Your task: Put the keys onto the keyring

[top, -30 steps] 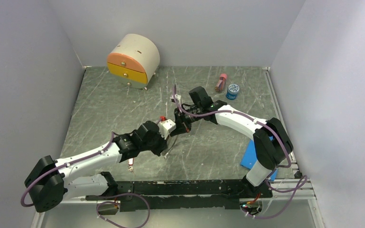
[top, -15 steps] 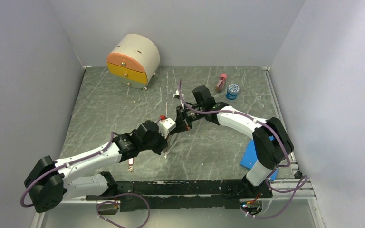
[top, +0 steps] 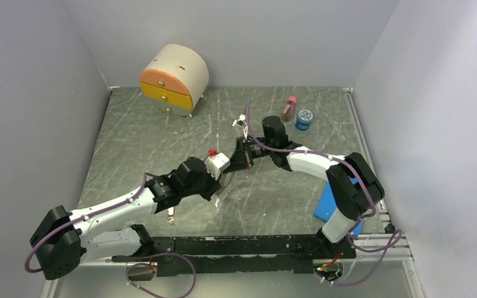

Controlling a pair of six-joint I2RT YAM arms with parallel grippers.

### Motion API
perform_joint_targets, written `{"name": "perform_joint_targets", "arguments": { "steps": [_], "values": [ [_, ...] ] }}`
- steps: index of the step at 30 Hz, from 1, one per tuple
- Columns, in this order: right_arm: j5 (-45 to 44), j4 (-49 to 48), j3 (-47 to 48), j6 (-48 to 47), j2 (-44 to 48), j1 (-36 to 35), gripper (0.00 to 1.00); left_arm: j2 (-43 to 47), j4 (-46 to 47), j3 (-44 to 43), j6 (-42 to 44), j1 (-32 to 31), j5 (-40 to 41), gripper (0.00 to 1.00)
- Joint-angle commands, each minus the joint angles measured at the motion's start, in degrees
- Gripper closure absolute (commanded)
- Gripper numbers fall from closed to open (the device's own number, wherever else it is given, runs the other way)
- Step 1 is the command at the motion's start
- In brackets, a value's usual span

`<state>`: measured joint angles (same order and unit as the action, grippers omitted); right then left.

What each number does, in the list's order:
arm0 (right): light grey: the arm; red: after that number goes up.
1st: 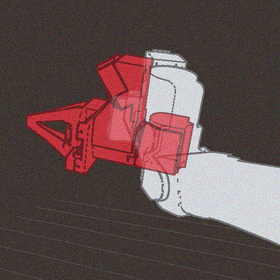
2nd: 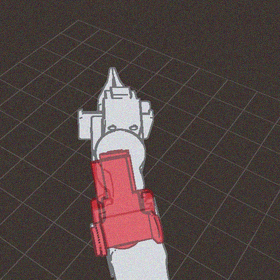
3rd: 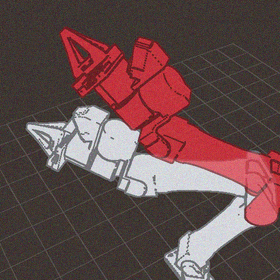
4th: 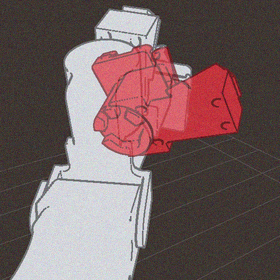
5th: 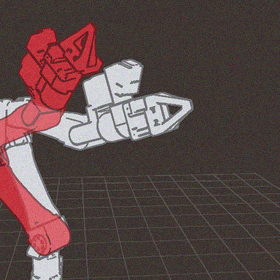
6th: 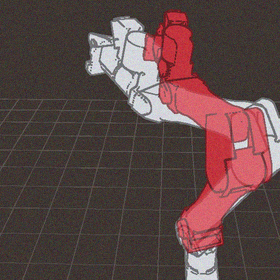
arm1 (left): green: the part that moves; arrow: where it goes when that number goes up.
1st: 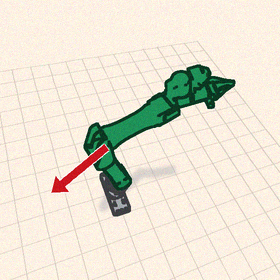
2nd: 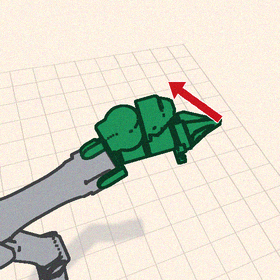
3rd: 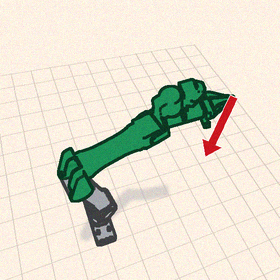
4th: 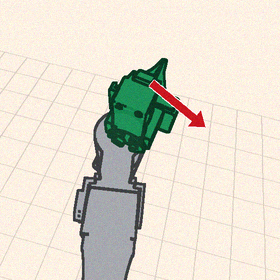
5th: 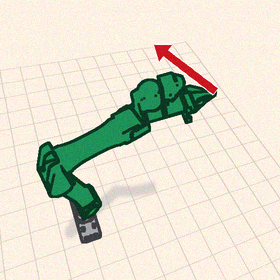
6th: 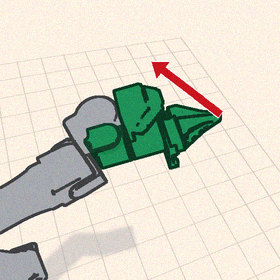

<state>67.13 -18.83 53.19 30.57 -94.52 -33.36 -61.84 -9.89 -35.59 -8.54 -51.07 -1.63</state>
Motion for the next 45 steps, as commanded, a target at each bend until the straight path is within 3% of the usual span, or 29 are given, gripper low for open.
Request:
{"name": "perform_joint_targets", "arguments": {
  "steps": [1, 6, 15, 19, 22, 24, 26, 29, 31, 34, 38, 41, 45],
  "values": [
    [4.1, -25.2, -1.4, 15.1, -0.2, 0.0, 1.0, -0.3, 1.1, 0.2, 2.6, -0.3, -2.7, 0.97],
    [4.8, -38.3, -3.0, 25.3, -2.7, 0.1, 1.0, -0.7, 1.3, -0.4, 2.6, -0.3, -1.6, 0.98],
    [4.6, -74.9, -4.9, 51.1, -11.4, 1.0, 1.0, -0.2, 2.2, -0.2, 3.0, -0.3, -1.3, 0.97],
    [5.2, -77.9, -4.8, 51.9, -12.4, 1.4, 1.0, 0.4, 2.2, 0.1, 2.9, -0.3, -0.4, 0.97],
    [5.2, -69.4, -5.6, 44.1, -9.8, 1.9, 1.0, 0.6, 2.4, 0.2, 2.8, -0.4, -0.1, 0.98],
    [4.5, -58.4, -6.0, 35.3, -6.8, 1.9, 1.0, 0.7, 2.8, 0.3, 2.6, -0.3, 0.1, 0.97],
    [2.2, -39.4, -5.2, 21.8, -2.3, 2.0, 1.0, 0.7, 3.1, 0.3, 2.2, -0.3, 0.4, 0.97],
    [-4.8, -1.0, 0.7, -3.9, 2.9, 1.5, 1.0, 0.6, 3.4, 0.2, 1.6, -0.4, 0.6, 0.98],
    [-9.4, 12.2, 4.0, -14.5, 4.1, 1.1, 1.0, 0.5, 3.4, 0.0, 0.9, -0.3, 1.1, 0.98],
    [-13.3, 21.7, 6.5, -22.5, 4.3, 0.7, 1.0, 0.6, 3.7, -0.2, 0.4, -0.2, 1.5, 0.97],
    [-19.0, 26.7, 7.1, -28.1, 5.5, -1.3, 1.0, 0.5, 3.4, -1.0, -0.6, -0.2, 3.6, 0.97],
    [-24.4, 27.5, 6.7, -30.9, 7.2, -3.1, 0.9, 0.0, 2.9, -1.6, -1.0, -0.1, 4.9, 0.97],
    [-24.6, 25.3, 5.4, -31.6, 8.5, -3.8, 0.82, -0.7, 3.6, -1.8, -1.1, 0.1, 4.9, 0.97]
  ]
}}
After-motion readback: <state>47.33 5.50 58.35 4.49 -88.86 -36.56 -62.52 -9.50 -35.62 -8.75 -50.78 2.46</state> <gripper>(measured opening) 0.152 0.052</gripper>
